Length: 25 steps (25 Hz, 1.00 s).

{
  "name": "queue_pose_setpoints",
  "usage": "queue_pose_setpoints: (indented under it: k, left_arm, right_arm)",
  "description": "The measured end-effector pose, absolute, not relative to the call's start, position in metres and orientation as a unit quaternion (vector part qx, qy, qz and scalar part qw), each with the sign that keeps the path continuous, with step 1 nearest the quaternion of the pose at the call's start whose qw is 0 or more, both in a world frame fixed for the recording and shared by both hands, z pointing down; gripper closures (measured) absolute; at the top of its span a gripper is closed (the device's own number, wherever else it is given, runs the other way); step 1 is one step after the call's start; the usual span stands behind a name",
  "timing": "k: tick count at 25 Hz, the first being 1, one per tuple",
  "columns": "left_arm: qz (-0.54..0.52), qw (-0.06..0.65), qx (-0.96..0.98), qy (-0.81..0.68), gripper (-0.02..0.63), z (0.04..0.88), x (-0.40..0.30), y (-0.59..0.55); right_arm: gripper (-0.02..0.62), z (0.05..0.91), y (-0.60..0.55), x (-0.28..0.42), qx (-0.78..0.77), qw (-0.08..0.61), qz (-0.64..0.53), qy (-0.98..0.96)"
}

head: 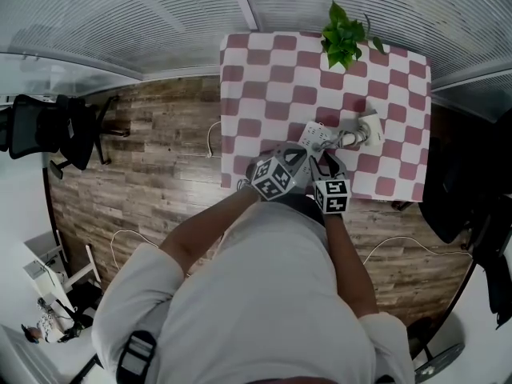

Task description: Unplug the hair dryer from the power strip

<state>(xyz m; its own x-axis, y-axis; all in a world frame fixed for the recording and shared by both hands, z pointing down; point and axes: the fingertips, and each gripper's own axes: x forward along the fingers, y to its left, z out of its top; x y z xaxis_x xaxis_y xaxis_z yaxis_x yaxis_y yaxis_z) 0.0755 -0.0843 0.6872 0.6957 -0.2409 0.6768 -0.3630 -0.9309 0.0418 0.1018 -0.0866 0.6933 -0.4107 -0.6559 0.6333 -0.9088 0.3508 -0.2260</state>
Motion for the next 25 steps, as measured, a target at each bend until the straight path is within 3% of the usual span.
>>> queue_pose_setpoints:
  k: [21, 25]
  left_arm:
    - [0.452, 0.057, 0.881, -0.126, 0.575, 0.753, 0.078, -0.09]
    - [0.469, 0.064, 0.873, -0.12, 0.576, 0.755, 0.078, -0.09]
  right_arm:
    - [0.429, 0.738, -0.112, 0.096, 0.499, 0.264, 0.257, -0.785]
    - [0.466, 0.738, -0.113, 0.098, 0.498, 0.273, 0.237, -0.788]
